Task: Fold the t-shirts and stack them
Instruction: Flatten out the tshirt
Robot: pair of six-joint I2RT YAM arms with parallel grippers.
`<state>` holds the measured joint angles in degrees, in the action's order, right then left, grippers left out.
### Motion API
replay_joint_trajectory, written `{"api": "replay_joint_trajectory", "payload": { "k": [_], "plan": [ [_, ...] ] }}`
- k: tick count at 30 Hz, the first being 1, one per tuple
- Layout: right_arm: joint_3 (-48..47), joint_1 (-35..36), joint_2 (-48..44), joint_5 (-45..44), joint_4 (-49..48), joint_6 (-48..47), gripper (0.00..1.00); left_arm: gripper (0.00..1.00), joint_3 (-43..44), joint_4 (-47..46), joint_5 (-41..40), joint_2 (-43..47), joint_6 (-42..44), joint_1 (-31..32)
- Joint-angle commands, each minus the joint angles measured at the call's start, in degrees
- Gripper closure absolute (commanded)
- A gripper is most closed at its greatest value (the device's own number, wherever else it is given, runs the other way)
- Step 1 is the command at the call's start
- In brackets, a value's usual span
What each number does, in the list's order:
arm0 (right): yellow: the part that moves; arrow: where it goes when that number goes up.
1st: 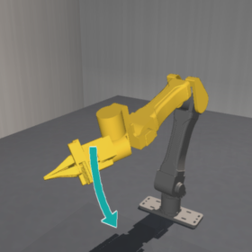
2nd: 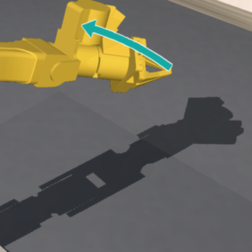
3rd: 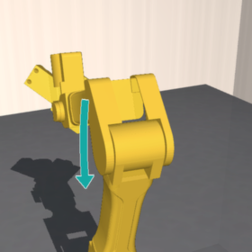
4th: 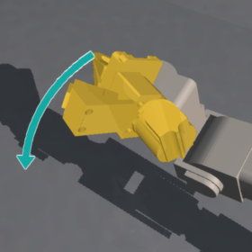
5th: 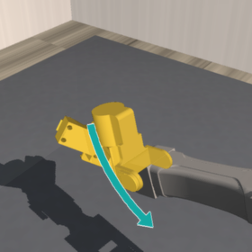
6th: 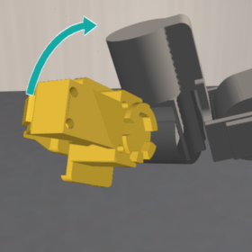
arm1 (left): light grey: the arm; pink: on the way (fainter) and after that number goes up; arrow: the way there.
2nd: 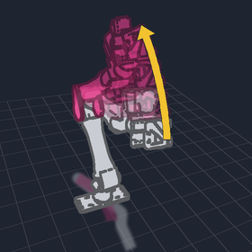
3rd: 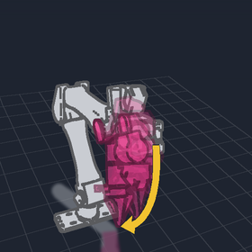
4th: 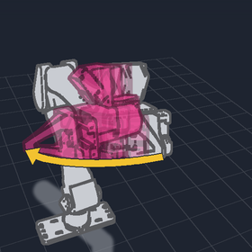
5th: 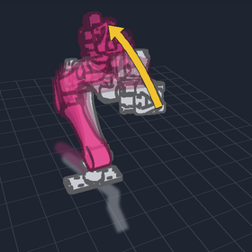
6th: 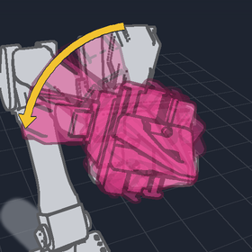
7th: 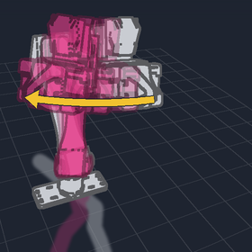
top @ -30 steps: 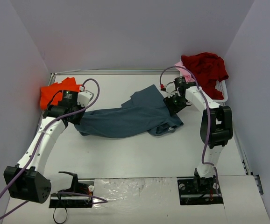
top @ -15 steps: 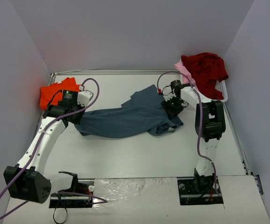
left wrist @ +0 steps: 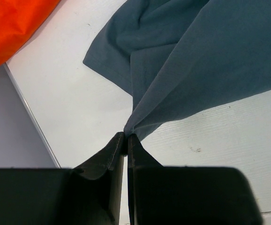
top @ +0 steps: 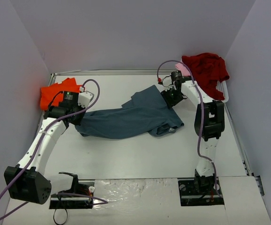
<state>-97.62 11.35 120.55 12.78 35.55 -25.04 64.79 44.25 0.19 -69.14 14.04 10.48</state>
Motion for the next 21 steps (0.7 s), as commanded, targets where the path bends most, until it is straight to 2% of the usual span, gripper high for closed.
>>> {"api": "replay_joint_trajectory", "payload": {
  "k": [1,10,21],
  "plan": [
    [-4.1,0.3,3.5,-1.5,2.2,1.1,0.62,0.98,0.4,-1.2,-0.2,0.6,-1.4,-0.4],
    [-11.4,0.2,11.5,-3.7,2.2,0.3,0.62,0.97,-0.1,-1.5,-0.2,-0.1,-1.8,-0.5],
    [-11.8,-0.1,15.1,-0.7,2.2,-1.4,0.66,0.98,-0.4,-2.1,-0.4,-1.2,-2.2,-1.0]
  ]
}}
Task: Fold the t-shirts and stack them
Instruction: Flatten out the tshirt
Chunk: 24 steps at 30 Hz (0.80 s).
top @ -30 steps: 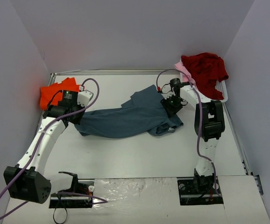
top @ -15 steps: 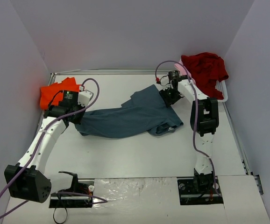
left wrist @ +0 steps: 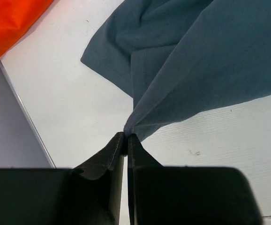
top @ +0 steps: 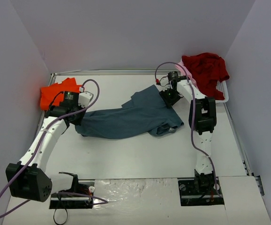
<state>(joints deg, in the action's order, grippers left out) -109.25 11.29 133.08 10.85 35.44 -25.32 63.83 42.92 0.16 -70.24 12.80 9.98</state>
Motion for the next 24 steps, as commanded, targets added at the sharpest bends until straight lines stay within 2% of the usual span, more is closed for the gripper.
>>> {"api": "replay_joint_trajectory", "payload": {
  "k": [1,4,7,8,9,10,15,19,24],
  "plan": [
    [0.0,-0.1,2.5,1.7,2.4,-1.4,0.66,0.98,0.8,-0.8,-0.4,-0.2,-1.0,-0.6],
    [0.3,-0.1,2.0,3.6,2.4,-2.3,0.7,0.98,0.8,-0.9,-0.4,-0.3,-1.1,-0.6],
    [0.3,0.0,1.7,5.3,2.6,-3.0,0.83,0.98,0.5,-1.0,-0.3,-0.3,-1.0,-0.7],
    [0.4,0.0,1.7,5.4,2.7,-3.0,0.92,0.98,0.3,-1.0,-0.3,-0.2,-1.0,-0.7],
    [0.4,0.0,1.7,5.3,2.7,-3.2,0.98,0.98,0.2,-1.1,-0.2,-0.1,-1.0,-0.7],
    [0.4,0.0,1.7,5.1,2.7,-3.2,1.0,0.98,0.2,-1.1,-0.2,-0.1,-1.0,-0.8],
    [0.4,0.0,0.4,2.3,2.5,-2.8,1.0,0.98,-0.5,-1.7,-0.2,0.2,-0.9,-1.2],
    [-2.7,-0.1,-3.9,-0.3,2.5,-1.8,1.0,0.98,0.5,-4.2,-3.8,-0.4,-0.8,-1.8],
    [-11.0,-0.1,-9.0,-4.1,2.6,0.3,1.0,0.97,8.4,-4.3,-5.7,-6.4,-0.9,-4.3]
  ]
}}
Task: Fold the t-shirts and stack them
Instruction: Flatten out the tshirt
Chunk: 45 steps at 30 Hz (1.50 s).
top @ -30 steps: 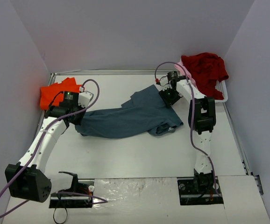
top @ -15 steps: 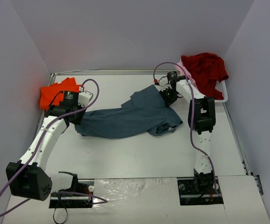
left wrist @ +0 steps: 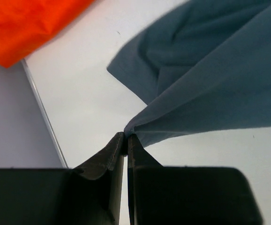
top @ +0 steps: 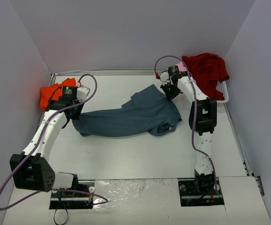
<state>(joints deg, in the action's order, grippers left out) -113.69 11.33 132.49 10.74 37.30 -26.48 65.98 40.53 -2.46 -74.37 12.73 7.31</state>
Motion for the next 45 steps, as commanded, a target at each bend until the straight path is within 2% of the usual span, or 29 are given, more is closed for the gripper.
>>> {"api": "replay_joint_trajectory", "payload": {
  "k": [1,5,13,22,28,33,38,41,45],
  "plan": [
    [-7.8,-0.2,-10.3,-4.4,0.8,1.7,1.0,0.98,9.6,-1.8,-3.1,-2.9,-1.2,-2.2],
    [-11.5,-0.3,-15.4,-5.6,0.8,2.5,1.0,0.98,16.0,-1.9,-2.1,-3.2,-4.1,-4.1],
    [-10.3,-0.3,-28.2,-4.6,0.8,4.0,1.0,0.98,27.4,3.1,-1.4,-0.3,-5.6,-4.6],
    [-2.2,-0.2,-46.4,-1.8,0.8,4.9,1.0,0.98,29.8,7.0,-2.9,10.1,-4.5,-4.7],
    [-3.5,-0.2,-53.2,-2.7,0.7,5.8,1.0,0.98,32.9,7.4,-3.9,15.2,-4.7,-4.7],
    [-8.9,-0.4,-52.8,-4.1,0.3,6.4,1.0,0.98,37.2,6.3,-5.0,16.2,-5.2,-4.7],
    [-14.3,-0.5,-47.8,-6.3,-1.2,7.3,1.0,0.98,43.3,6.6,-5.8,12.0,-5.3,-4.6],
    [-15.2,-0.5,-43.6,-7.8,-3.5,7.1,1.0,0.98,42.4,5.0,-6.4,9.3,-5.2,-4.6],
    [-14.9,-0.6,-35.6,-8.6,-5.8,6.8,1.0,0.98,36.7,0.4,-6.9,5.2,-5.3,-4.7]
  ]
}}
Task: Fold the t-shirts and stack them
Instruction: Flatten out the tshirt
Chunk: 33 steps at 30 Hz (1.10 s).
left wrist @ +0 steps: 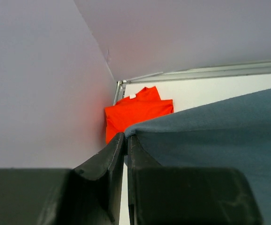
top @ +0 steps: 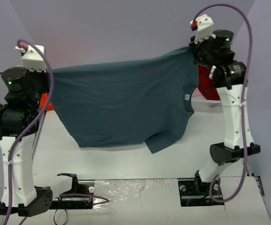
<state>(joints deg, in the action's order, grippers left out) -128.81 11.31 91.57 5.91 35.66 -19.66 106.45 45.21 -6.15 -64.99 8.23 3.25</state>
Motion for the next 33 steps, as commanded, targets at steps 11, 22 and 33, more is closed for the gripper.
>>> {"api": "replay_joint_trajectory", "payload": {
  "k": [11,22,33],
  "plan": [
    [-12.1,-0.6,27.8,-4.7,-7.6,0.0,1.0,0.98,-5.3,-12.7,-5.1,-24.2,-2.3,-1.0],
    [-16.0,0.6,23.1,-7.5,-11.9,-1.3,1.0,0.98,7.6,-10.4,-4.0,-26.6,-5.9,-1.0],
    [21.3,1.0,-5.0,-2.7,-14.0,0.1,1.0,0.98,-15.6,-3.5,-0.1,-6.7,-2.0,-0.3]
  ]
}}
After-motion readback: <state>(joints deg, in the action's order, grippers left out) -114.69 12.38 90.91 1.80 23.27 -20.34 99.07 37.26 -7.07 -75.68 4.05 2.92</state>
